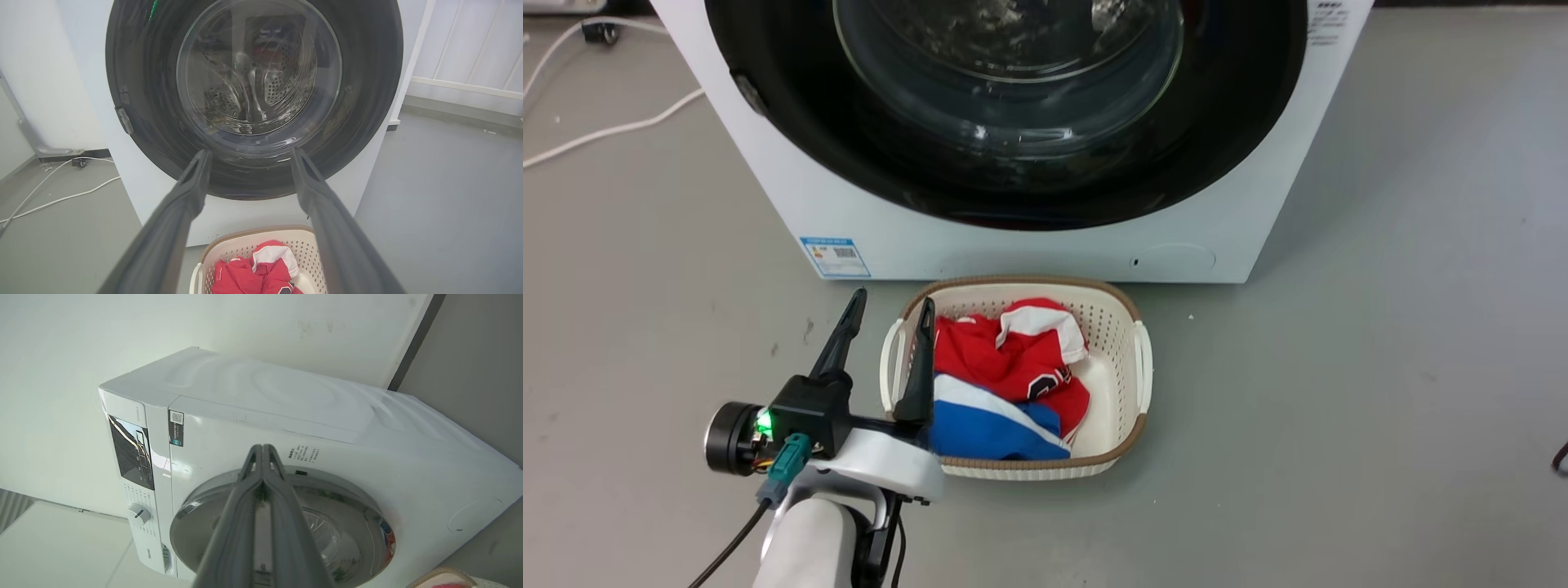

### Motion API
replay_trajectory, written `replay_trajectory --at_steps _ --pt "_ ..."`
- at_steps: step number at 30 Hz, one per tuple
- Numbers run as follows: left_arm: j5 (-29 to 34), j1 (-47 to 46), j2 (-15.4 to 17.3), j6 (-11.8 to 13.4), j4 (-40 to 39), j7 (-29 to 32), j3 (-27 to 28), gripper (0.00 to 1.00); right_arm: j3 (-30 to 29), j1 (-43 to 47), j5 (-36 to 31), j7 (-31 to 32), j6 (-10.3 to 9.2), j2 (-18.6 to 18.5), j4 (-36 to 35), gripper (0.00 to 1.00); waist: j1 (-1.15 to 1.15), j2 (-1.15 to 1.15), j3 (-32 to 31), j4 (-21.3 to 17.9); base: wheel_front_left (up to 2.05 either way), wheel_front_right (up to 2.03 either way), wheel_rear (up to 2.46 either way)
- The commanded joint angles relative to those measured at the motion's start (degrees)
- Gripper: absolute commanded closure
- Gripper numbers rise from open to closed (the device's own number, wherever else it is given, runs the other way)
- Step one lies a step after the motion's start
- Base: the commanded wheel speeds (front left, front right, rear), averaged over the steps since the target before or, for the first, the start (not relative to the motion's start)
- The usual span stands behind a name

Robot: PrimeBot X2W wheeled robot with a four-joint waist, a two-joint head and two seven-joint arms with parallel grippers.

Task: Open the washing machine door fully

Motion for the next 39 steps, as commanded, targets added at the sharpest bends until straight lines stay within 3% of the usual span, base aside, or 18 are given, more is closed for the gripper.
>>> replay_trajectory --at_steps 1,6,13,29,39 --pt "0.2 -0.9 -0.1 0.1 -0.4 -0.1 -0.4 0.00 0.7 -2.2 -0.3 1.3 0.00 -1.0 1.7 1.00 0.00 0.00 1.4 0.9 0.00 0.00 0.00" --pt "0.0 -2.4 -0.1 0.1 -1.3 -0.1 -1.7 0.00 4.2 -11.1 -2.6 7.5 0.00 -4.9 9.6 1.00 0.00 0.00 3.7 2.3 0.00 0.00 0.00" --pt "-0.1 -4.3 -0.1 0.6 -2.6 -0.1 -3.6 0.00 9.3 -23.3 -6.6 15.4 0.00 -7.5 17.5 1.00 0.00 0.00 7.1 3.6 0.00 0.00 0.00" --pt "-1.5 -10.4 -0.1 3.5 -6.5 -0.1 -7.8 0.00 17.4 -45.4 -18.1 21.7 0.00 -5.6 25.9 1.00 0.00 0.00 17.5 6.5 0.00 0.00 0.00" --pt "-2.1 -11.6 -0.1 4.6 -7.2 -0.1 -9.3 0.00 18.7 -49.1 -20.7 23.3 0.01 -4.9 27.0 1.00 0.00 0.00 19.9 7.6 0.00 0.00 0.00"
